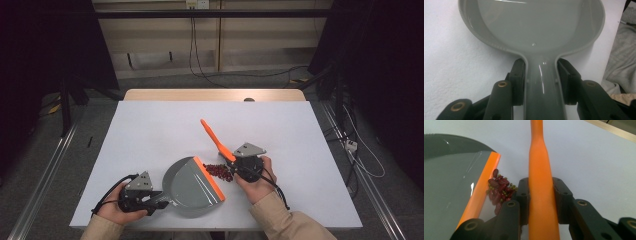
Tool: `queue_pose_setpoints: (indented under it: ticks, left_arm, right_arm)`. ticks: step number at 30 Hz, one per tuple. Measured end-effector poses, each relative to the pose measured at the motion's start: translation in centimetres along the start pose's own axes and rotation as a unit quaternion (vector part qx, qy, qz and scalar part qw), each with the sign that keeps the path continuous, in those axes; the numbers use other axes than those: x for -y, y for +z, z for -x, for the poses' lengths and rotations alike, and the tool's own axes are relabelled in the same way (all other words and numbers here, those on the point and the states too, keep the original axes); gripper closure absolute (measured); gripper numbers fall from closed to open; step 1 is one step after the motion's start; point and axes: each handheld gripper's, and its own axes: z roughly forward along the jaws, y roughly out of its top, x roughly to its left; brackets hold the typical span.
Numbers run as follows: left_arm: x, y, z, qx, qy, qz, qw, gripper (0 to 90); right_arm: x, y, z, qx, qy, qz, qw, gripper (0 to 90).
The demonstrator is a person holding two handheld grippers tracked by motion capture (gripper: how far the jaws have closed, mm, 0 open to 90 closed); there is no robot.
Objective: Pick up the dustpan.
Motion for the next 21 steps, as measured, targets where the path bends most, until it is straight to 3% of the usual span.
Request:
queue_pose_setpoints:
  ticks: [10,16,18,21]
  left_arm:
    - [-0.06,-0.12,0.07,0.004,0.002,0.003,1.0,57.7]
    - [0.08,-0.26,0.19,0.004,0.005,-0.011,0.9999,52.0]
    - [0.21,-0.21,0.16,0.005,0.009,-0.023,0.9997,56.3]
    - [0.16,-0.26,0.17,0.002,0.004,-0.022,0.9997,61.5]
  right_arm:
    - [0.03,0.01,-0.3,0.003,0.0,0.001,1.0,71.3]
    - [-0.02,0.1,-0.49,0.005,-0.003,0.002,1.0,71.3]
    - [-0.01,0.09,-0.41,0.004,-0.001,0.002,1.0,71.3]
    - [-0.01,0.05,-0.31,0.004,0.002,0.002,1.0,71.3]
